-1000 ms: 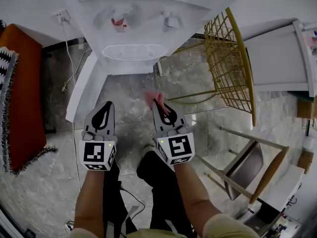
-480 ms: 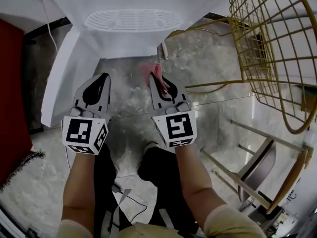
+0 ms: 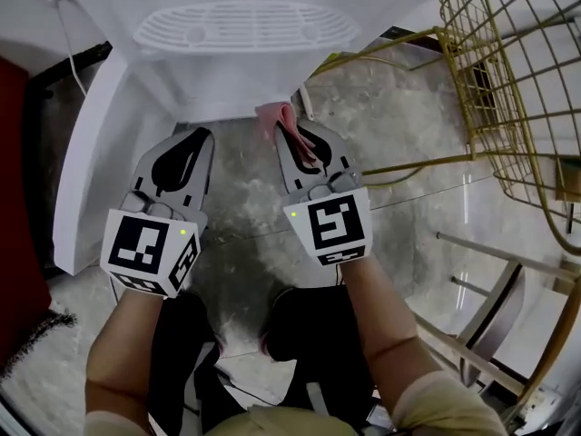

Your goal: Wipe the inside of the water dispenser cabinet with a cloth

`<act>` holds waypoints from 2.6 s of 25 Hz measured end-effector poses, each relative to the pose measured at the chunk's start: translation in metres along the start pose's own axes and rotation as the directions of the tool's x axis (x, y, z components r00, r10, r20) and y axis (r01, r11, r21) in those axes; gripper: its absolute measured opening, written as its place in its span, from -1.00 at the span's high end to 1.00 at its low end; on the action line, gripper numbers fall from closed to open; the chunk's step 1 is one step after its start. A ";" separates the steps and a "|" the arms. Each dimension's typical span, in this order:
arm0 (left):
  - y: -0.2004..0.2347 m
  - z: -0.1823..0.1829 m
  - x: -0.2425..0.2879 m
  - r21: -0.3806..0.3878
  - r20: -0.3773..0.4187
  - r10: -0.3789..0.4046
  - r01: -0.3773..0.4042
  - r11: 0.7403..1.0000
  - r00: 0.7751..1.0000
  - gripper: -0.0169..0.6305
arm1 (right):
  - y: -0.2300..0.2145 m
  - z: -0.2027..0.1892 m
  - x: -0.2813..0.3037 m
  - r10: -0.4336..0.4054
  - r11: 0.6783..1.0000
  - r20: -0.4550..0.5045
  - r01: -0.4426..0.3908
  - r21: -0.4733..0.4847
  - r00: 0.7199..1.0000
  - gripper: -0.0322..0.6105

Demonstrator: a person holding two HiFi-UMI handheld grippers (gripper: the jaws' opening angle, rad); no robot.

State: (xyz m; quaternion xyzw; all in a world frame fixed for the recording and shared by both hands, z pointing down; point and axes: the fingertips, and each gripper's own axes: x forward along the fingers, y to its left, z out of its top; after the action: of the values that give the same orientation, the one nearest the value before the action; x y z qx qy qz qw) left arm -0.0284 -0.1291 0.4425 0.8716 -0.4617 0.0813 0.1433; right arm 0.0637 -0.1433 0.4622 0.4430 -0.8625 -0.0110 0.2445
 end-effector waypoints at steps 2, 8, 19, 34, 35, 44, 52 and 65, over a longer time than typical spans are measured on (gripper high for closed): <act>0.005 -0.001 0.008 0.018 0.011 0.003 -0.003 1.000 1.000 0.89 | -0.007 -0.005 0.010 -0.003 1.000 0.003 0.003 -0.022 1.000 0.81; 0.025 -0.008 0.022 0.022 0.026 0.045 -0.045 0.999 0.999 0.89 | -0.032 -0.018 0.032 -0.037 0.999 0.012 0.037 -0.012 0.999 0.81; 0.044 -0.010 0.031 -0.002 0.074 0.088 -0.088 0.996 0.993 0.89 | -0.030 -0.005 0.080 -0.042 0.968 0.196 -0.009 0.251 0.980 0.81; 0.076 -0.040 0.030 0.142 0.129 0.121 -0.139 0.980 0.984 0.89 | -0.014 0.042 0.143 -0.030 0.935 0.446 -0.133 0.330 0.894 0.81; 0.076 -0.041 0.030 0.140 0.140 0.120 -0.139 0.980 0.983 0.89 | -0.016 0.044 0.144 -0.038 0.927 0.468 -0.144 0.347 0.883 0.81; 0.085 -0.040 0.027 0.070 0.227 0.143 -0.162 0.984 0.963 0.89 | -0.004 0.067 0.159 0.004 0.868 0.589 -0.296 0.399 0.808 0.81; 0.091 -0.039 0.024 0.023 0.253 0.148 -0.158 0.987 0.956 0.89 | 0.016 0.092 0.172 0.138 0.827 0.665 -0.455 0.330 0.734 0.81; 0.097 -0.050 0.021 0.009 0.237 0.144 -0.151 0.989 0.961 0.89 | 0.032 0.053 0.206 0.202 0.804 0.555 -0.460 0.377 0.807 0.81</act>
State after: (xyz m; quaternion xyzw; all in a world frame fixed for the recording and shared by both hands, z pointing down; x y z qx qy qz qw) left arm -0.0978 -0.1806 0.5125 0.8402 -0.5379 -0.0062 0.0690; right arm -0.0843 -0.2929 0.5079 0.3094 -0.9342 0.1430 -0.1056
